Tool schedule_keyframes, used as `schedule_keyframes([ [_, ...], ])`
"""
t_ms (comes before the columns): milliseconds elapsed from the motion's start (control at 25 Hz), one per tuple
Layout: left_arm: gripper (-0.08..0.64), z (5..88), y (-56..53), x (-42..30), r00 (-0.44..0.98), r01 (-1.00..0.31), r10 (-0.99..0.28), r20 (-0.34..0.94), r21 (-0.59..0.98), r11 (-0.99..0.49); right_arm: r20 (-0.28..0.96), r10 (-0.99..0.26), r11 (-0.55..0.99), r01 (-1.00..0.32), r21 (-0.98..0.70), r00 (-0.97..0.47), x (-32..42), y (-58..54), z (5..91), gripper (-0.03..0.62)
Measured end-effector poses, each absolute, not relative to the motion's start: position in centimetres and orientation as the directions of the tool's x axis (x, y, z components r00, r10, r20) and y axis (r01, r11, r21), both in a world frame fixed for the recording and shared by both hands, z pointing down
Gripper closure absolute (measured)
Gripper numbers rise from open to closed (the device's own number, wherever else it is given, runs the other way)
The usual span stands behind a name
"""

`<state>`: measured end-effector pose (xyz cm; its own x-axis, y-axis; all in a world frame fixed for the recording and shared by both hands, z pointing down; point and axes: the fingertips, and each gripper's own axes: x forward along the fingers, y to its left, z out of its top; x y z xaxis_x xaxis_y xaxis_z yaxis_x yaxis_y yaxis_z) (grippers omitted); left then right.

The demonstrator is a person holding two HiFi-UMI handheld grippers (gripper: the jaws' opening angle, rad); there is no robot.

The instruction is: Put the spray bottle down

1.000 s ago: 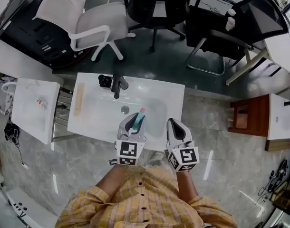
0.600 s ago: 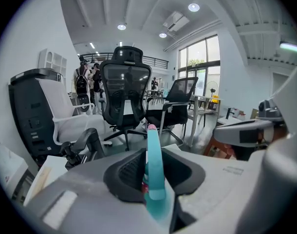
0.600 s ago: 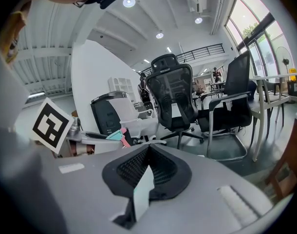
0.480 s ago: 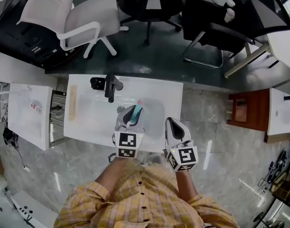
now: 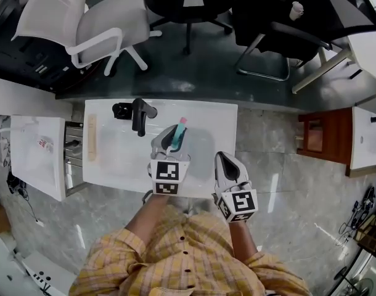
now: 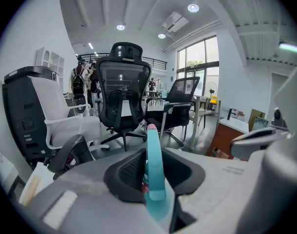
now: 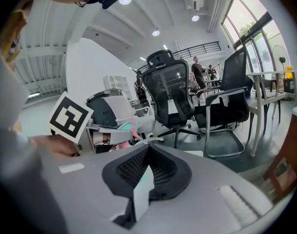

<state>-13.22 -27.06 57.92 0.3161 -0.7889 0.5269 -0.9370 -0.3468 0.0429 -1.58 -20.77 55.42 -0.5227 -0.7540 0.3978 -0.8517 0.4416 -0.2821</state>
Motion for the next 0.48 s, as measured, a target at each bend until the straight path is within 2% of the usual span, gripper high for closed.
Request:
schedule_keyframes([
  [480, 0.462, 57.7, -31.6, -12.3, 0.361, -0.914, -0.82, 0.444, -0.007, -0.406, 0.418, -0.756, 0.419, -0.863, -0.282, -0.504, -1.8, -20.4, 56.5, 0.591],
])
